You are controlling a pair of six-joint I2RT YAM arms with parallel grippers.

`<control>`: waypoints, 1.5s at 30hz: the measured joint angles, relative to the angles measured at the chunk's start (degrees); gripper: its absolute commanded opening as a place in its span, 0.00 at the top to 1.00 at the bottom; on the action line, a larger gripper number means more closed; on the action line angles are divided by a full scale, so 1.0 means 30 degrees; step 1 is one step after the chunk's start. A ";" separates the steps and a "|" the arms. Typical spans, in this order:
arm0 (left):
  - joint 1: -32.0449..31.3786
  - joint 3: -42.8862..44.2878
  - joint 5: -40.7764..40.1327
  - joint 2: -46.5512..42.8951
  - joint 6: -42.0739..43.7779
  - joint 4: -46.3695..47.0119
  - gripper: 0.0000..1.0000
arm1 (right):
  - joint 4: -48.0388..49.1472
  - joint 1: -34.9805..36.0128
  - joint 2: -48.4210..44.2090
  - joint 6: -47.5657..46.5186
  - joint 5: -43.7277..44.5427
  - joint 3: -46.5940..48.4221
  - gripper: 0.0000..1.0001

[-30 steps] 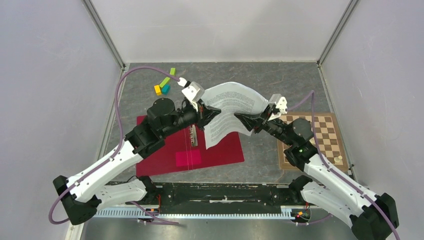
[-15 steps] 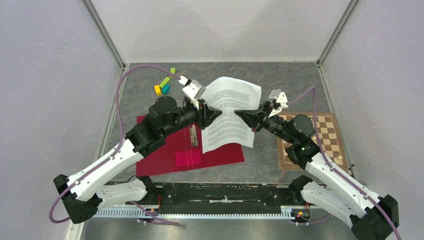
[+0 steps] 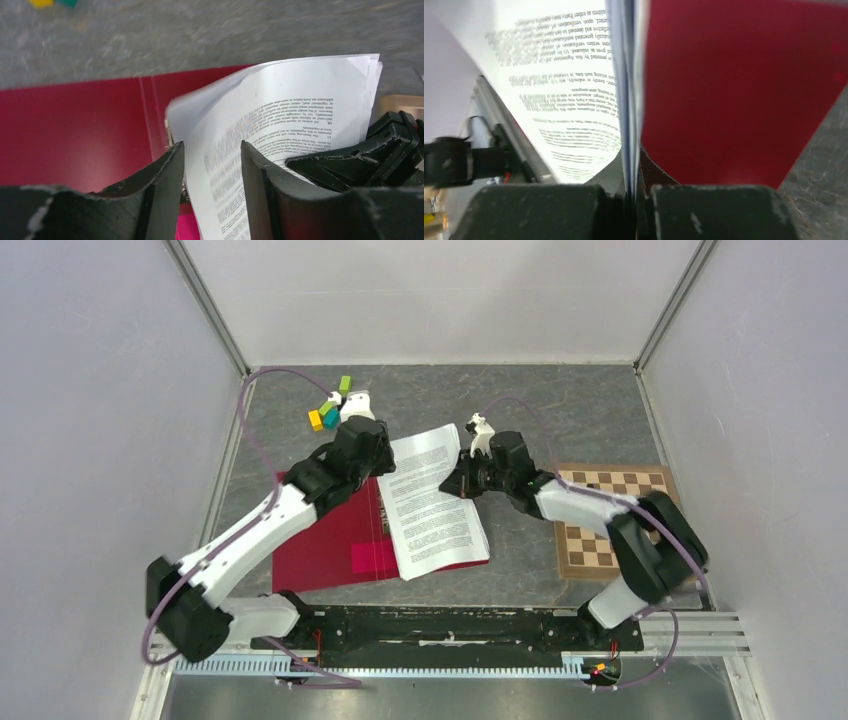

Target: Put the files into the folder

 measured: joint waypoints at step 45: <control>0.4269 -0.3235 0.2106 0.9806 -0.5625 0.2674 0.98 | 0.1865 -0.0379 0.6011 -0.4269 0.1566 -0.0226 1.00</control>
